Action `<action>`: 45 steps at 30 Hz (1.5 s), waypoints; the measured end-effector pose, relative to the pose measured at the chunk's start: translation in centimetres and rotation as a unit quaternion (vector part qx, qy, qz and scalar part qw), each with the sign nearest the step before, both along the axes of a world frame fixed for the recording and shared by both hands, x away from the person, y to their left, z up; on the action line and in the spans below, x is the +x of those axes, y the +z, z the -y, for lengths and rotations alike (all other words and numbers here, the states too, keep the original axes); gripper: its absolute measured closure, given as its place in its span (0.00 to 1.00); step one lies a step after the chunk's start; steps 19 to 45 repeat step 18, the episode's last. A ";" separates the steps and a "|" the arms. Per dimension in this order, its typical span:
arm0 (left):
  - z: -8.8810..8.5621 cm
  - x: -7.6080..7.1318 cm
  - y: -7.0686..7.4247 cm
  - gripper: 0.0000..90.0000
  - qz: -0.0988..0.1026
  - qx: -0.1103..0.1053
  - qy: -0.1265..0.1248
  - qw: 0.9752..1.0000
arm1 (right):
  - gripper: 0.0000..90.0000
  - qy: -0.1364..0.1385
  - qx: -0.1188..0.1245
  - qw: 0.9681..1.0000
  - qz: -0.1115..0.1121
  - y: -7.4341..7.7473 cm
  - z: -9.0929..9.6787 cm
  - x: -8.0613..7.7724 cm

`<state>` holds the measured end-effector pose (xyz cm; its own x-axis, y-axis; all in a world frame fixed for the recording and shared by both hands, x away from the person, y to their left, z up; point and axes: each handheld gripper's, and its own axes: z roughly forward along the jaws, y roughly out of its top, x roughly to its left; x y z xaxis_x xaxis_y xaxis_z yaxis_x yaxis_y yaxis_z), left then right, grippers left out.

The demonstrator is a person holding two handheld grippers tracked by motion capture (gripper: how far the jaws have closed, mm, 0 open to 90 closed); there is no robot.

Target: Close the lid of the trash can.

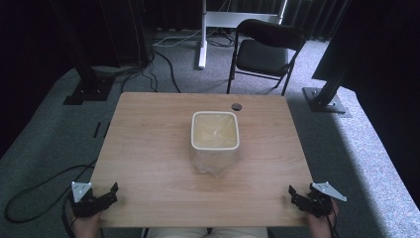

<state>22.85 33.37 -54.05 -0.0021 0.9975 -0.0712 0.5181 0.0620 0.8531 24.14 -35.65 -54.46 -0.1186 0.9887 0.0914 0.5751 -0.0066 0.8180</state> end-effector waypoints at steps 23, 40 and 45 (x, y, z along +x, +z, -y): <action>-0.7 0.2 -0.3 0.02 -0.012 -0.003 0.046 0.999 | 0.15 -0.070 0.018 0.997 -0.007 -0.3 0.6 0.4; -0.7 0.2 -0.3 0.02 -0.012 -0.003 0.046 0.999 | 0.15 -0.070 0.018 0.997 -0.007 -0.3 0.6 0.4; -0.7 0.2 -0.3 0.02 -0.012 -0.003 0.046 0.999 | 0.15 -0.070 0.018 0.997 -0.007 -0.3 0.6 0.4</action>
